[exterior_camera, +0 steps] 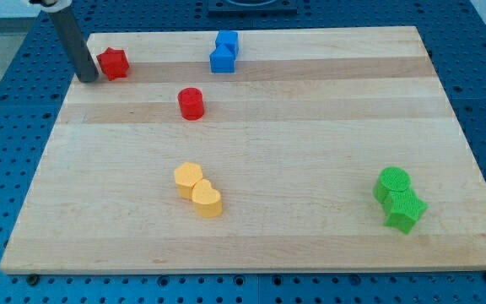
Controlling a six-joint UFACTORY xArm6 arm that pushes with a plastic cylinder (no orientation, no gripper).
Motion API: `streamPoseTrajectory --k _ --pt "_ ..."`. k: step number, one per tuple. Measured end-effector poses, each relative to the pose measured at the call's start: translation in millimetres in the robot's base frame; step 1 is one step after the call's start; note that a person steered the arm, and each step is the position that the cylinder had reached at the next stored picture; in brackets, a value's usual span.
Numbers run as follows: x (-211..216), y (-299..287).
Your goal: Push the red star towards the top left side of the board
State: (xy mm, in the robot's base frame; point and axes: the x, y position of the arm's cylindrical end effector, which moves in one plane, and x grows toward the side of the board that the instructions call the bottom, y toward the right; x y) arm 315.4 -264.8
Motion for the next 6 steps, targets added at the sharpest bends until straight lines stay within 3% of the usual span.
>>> streamPoseTrajectory --k 2,6 --pt "4 32" --pt "-41 -6"
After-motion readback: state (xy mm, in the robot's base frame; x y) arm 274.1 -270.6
